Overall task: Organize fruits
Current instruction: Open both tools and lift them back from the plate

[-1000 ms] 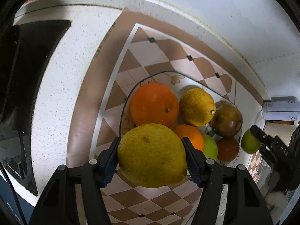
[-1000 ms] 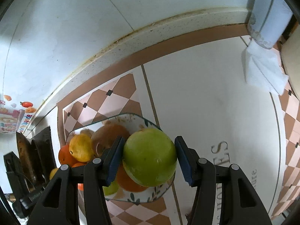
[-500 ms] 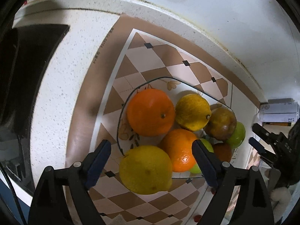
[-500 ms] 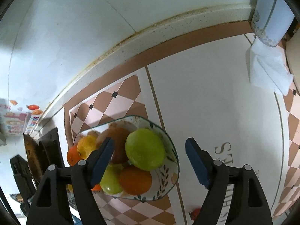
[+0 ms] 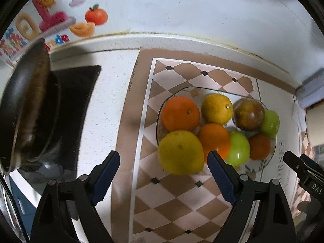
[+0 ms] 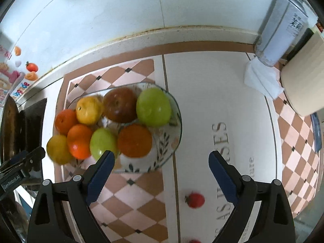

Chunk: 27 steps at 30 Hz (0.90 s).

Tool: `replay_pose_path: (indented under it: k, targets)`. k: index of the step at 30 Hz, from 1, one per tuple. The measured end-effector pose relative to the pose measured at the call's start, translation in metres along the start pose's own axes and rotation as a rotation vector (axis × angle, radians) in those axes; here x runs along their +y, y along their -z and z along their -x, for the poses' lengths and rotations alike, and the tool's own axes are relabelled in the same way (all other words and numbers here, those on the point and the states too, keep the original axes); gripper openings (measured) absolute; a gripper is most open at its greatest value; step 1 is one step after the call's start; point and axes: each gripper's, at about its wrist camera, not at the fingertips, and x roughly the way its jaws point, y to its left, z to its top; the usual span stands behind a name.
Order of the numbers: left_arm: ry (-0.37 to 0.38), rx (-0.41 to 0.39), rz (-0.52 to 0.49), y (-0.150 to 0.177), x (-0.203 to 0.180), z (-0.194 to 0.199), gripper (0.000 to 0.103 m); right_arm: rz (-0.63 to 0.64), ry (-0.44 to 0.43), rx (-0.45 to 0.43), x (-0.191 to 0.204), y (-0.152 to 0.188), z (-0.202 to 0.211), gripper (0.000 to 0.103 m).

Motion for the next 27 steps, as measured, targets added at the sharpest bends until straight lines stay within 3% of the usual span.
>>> replay_pose_path:
  k: [10, 20, 27]
  targets:
    - [0.017, -0.103, -0.053, 0.043, -0.014, 0.059, 0.088, 0.062, 0.04, -0.13, 0.008, 0.044, 0.077, 0.096]
    - [0.042, -0.219, -0.1, 0.083, -0.021, 0.131, 0.088, 0.095, 0.038, -0.295, 0.016, 0.094, 0.174, 0.096]
    - [0.07, -0.291, -0.113, 0.11, -0.02, 0.178, 0.088, 0.11, 0.015, -0.355, 0.019, 0.126, 0.225, 0.096]
